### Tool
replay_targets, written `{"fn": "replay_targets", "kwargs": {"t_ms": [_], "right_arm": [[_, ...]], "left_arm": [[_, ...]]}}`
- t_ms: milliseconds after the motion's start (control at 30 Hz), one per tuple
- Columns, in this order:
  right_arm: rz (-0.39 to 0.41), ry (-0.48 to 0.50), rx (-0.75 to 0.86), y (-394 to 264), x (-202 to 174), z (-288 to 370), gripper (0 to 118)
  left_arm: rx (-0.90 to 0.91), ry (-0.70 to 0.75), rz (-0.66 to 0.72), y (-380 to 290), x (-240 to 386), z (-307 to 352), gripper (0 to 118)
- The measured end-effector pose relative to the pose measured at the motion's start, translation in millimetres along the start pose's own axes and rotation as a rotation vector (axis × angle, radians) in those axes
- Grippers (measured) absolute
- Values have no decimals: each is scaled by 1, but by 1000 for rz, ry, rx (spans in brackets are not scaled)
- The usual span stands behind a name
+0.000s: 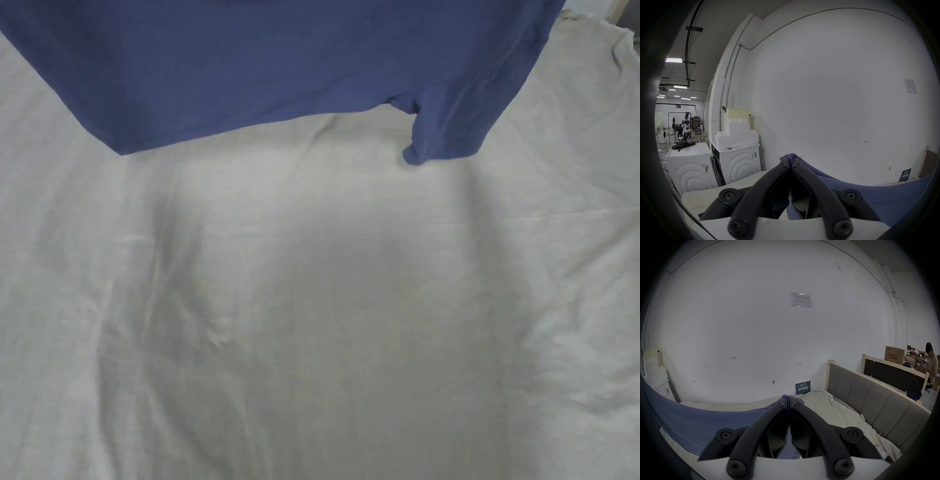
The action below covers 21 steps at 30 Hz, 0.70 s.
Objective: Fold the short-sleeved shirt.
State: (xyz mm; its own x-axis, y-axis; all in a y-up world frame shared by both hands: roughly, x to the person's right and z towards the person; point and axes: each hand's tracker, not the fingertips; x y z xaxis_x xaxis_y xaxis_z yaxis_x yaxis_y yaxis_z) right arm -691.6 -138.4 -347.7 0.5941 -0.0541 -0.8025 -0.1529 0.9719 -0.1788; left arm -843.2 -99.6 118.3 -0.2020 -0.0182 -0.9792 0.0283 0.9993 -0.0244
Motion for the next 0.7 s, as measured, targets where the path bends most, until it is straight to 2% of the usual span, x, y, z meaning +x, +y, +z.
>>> {"fn": "replay_targets", "kwargs": {"t_ms": [133,367,567,700], "right_arm": [[-4,-3,-65,-46,11,-13,0],[-27,-53,-291,-160,42,-11,0],[-16,-66,-446,-251,71,41,0],[50,-50,-576,-304,87,84,0]], "left_arm": [[-78,-22,-59,-52,7,0,0],[-267,-87,-132,-155,5,27,0],[-431,-103,-107,-229,-22,85,0],[-543,-106,-127,-270,-55,134,0]]}}
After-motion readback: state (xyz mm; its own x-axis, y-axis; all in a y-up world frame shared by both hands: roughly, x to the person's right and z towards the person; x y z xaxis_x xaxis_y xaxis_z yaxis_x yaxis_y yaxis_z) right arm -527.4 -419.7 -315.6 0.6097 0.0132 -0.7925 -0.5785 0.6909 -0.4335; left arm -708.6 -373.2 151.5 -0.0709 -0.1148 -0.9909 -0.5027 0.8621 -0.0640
